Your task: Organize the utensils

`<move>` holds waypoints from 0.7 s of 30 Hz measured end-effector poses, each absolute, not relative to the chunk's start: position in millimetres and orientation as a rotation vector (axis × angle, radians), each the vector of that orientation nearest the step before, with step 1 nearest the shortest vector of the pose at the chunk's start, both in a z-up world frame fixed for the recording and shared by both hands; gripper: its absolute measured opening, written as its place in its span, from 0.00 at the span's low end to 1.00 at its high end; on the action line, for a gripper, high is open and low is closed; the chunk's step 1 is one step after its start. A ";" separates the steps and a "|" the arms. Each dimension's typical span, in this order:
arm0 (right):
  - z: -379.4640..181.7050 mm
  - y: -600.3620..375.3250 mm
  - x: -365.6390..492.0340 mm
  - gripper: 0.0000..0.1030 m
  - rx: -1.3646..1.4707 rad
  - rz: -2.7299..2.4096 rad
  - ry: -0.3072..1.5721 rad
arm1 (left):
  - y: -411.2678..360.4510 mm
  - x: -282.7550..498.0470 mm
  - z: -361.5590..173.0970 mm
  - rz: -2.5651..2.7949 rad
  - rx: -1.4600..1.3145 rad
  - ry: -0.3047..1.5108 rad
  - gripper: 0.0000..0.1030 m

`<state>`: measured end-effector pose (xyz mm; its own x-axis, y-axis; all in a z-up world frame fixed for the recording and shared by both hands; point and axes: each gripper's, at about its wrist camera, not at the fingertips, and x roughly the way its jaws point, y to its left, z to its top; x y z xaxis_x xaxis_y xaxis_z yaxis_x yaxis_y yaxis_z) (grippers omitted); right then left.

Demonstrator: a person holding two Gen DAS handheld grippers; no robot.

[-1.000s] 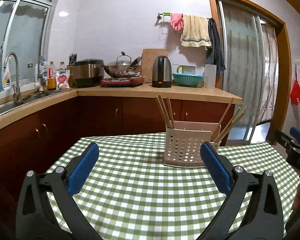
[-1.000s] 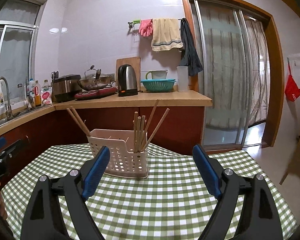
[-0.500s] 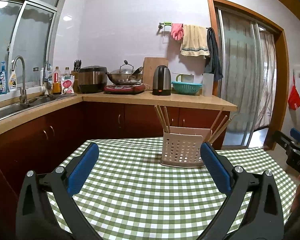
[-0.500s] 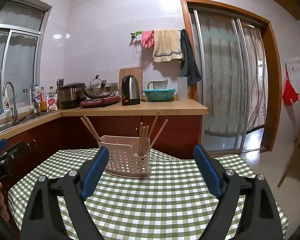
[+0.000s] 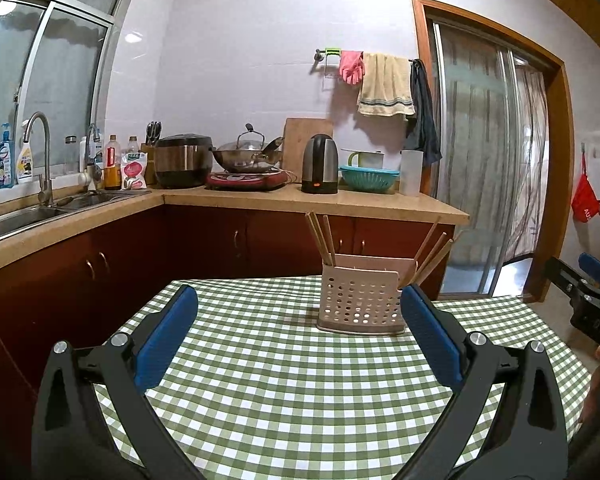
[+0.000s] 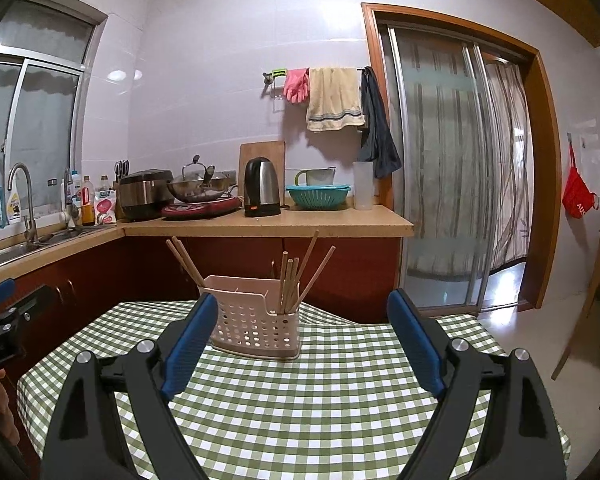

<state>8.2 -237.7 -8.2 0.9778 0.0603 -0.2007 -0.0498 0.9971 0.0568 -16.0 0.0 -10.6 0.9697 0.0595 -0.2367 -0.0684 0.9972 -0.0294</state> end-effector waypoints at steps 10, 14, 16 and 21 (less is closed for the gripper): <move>-6.7 -237.0 5.8 0.82 0.049 0.054 0.201 | 1.0 -17.9 -10.5 0.063 -0.041 0.237 0.96; -6.6 -237.0 5.9 0.82 0.049 0.054 0.200 | 0.6 -18.2 -10.6 0.063 -0.041 0.239 0.96; -6.7 -237.2 5.7 0.82 0.050 0.053 0.200 | 0.7 -18.1 -10.6 0.062 -0.042 0.240 0.96; -6.8 -237.3 6.1 0.82 0.049 0.054 0.200 | 1.0 -18.1 -11.0 0.061 -0.042 0.241 0.96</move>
